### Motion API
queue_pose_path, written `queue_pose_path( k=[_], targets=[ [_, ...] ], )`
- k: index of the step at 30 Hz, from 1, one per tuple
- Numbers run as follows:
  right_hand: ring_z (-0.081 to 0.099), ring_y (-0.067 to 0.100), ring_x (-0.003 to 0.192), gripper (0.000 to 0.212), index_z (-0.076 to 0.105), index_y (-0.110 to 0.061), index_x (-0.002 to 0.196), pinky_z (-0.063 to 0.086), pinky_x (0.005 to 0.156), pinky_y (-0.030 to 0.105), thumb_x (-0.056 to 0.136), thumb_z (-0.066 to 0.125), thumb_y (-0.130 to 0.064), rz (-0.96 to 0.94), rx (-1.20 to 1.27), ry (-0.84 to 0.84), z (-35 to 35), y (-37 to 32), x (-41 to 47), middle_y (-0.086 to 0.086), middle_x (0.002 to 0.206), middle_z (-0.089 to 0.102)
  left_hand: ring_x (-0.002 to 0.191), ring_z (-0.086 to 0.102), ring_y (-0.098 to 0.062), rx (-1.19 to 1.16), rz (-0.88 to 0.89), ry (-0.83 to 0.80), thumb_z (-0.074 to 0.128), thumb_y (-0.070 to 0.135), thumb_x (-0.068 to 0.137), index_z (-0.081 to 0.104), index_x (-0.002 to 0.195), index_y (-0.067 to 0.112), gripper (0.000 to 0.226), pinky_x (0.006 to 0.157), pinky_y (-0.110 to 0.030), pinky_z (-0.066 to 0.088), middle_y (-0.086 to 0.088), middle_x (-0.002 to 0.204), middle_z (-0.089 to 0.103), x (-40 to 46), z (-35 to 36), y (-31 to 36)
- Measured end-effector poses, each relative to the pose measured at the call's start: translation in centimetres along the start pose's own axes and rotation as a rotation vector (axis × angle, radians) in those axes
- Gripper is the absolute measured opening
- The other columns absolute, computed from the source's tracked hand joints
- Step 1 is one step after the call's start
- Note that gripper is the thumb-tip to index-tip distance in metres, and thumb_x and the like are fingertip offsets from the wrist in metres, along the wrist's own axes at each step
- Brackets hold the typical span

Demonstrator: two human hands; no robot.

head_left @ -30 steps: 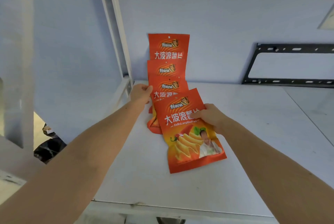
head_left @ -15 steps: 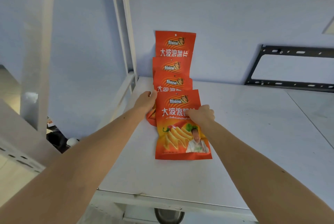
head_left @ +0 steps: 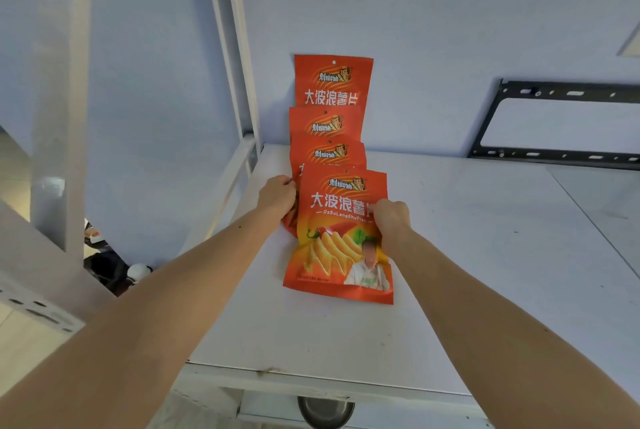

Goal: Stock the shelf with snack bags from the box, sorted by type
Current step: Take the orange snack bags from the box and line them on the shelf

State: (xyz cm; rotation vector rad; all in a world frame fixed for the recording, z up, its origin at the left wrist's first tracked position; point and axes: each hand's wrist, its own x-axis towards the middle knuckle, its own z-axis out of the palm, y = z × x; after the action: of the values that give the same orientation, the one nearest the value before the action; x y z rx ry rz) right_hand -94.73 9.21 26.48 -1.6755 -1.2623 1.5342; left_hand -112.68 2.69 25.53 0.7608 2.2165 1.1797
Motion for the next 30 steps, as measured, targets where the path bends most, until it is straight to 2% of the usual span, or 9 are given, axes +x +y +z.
queue_pose_path(
  k=[3, 5, 7, 10, 13, 16, 19, 25, 30],
  targets=[
    [0.063, 0.025, 0.082, 0.011, 0.059, -0.01, 0.093, 0.053, 0.071, 0.033, 0.091, 0.053, -0.018, -0.104, -0.15, 0.055, 0.5, 0.3, -0.1, 0.01, 0.096, 0.067, 0.094, 0.063, -0.03, -0.039, -0.015, -0.048, 0.039, 0.025, 0.102, 0.056, 0.102, 0.017, 0.019, 0.085, -0.041, 0.054, -0.009, 0.101, 0.065, 0.0, -0.2, 0.0],
    [0.061, 0.027, 0.085, 0.019, 0.06, -0.008, 0.099, 0.05, 0.072, 0.033, 0.091, 0.056, -0.024, -0.147, -0.225, 0.077, 1.1, 0.5, -0.3, 0.011, 0.102, 0.065, 0.091, 0.06, -0.026, -0.053, -0.029, -0.08, 0.038, 0.029, 0.104, 0.053, 0.106, 0.019, 0.018, 0.075, -0.035, 0.049, -0.005, 0.101, 0.061, -0.3, -0.3, 0.1],
    [0.058, 0.031, 0.102, 0.036, 0.057, -0.005, 0.116, 0.051, 0.086, 0.039, 0.091, 0.057, -0.032, -0.135, -0.278, 0.116, 1.9, 0.5, -0.4, 0.015, 0.119, 0.06, 0.09, 0.06, -0.022, -0.075, -0.039, -0.087, 0.036, 0.034, 0.104, 0.052, 0.108, 0.018, 0.024, 0.073, -0.034, 0.048, -0.004, 0.103, 0.062, -0.4, -0.3, 0.0],
    [0.042, 0.034, 0.127, 0.056, 0.038, -0.003, 0.136, 0.037, 0.104, 0.043, 0.094, 0.056, -0.034, -0.102, -0.359, 0.147, 2.7, 0.3, -0.8, 0.018, 0.139, 0.043, 0.093, 0.06, -0.02, 0.038, 0.021, -0.037, 0.033, 0.044, 0.103, 0.055, 0.111, 0.016, 0.037, 0.086, -0.036, 0.051, -0.003, 0.106, 0.062, -0.4, -0.3, -0.4],
    [0.04, 0.033, 0.13, 0.057, 0.033, -0.007, 0.138, 0.035, 0.107, 0.045, 0.095, 0.054, -0.037, -0.102, -0.401, 0.136, 3.2, 0.2, -1.1, 0.016, 0.141, 0.041, 0.097, 0.063, -0.021, 0.227, 0.135, 0.011, 0.029, 0.047, 0.103, 0.059, 0.119, 0.01, 0.05, 0.096, -0.038, 0.05, -0.006, 0.111, 0.066, -0.5, -0.2, -1.1],
    [0.041, 0.033, 0.13, 0.059, 0.033, -0.01, 0.139, 0.035, 0.109, 0.047, 0.094, 0.053, -0.042, -0.103, -0.445, 0.11, 3.5, 0.3, -0.9, 0.014, 0.141, 0.042, 0.101, 0.065, -0.025, 0.245, 0.111, -0.048, 0.023, 0.051, 0.102, 0.06, 0.121, 0.011, 0.057, 0.099, -0.041, 0.048, -0.007, 0.115, 0.066, -0.5, 0.0, -1.4],
    [0.04, 0.032, 0.13, 0.061, 0.034, -0.01, 0.139, 0.034, 0.11, 0.047, 0.093, 0.052, -0.045, -0.097, -0.454, 0.098, 3.4, 0.4, -0.7, 0.014, 0.141, 0.041, 0.104, 0.064, -0.026, 0.3, 0.11, -0.042, 0.018, 0.056, 0.1, 0.06, 0.121, 0.014, 0.063, 0.101, -0.047, 0.046, -0.008, 0.117, 0.066, -0.4, 0.1, -1.4],
    [0.039, 0.032, 0.13, 0.066, 0.035, -0.009, 0.139, 0.034, 0.108, 0.047, 0.093, 0.047, -0.054, -0.147, -0.508, 0.144, 2.1, 0.1, -0.5, 0.015, 0.14, 0.041, 0.112, 0.058, -0.026, 0.341, 0.123, 0.035, 0.019, 0.05, 0.102, 0.054, 0.126, 0.013, 0.056, 0.103, -0.048, 0.044, -0.009, 0.125, 0.061, 0.0, -0.7, -0.2],
    [0.042, 0.031, 0.128, 0.061, 0.038, -0.01, 0.137, 0.039, 0.106, 0.048, 0.096, 0.042, -0.055, -0.196, -0.513, 0.135, 0.3, -0.2, -0.5, 0.014, 0.139, 0.044, 0.121, 0.05, -0.03, 0.551, 0.264, 0.152, 0.026, 0.048, 0.101, 0.052, 0.121, 0.013, 0.049, 0.101, -0.048, 0.042, -0.01, 0.128, 0.057, -0.3, -1.3, 2.4]
  ],
)
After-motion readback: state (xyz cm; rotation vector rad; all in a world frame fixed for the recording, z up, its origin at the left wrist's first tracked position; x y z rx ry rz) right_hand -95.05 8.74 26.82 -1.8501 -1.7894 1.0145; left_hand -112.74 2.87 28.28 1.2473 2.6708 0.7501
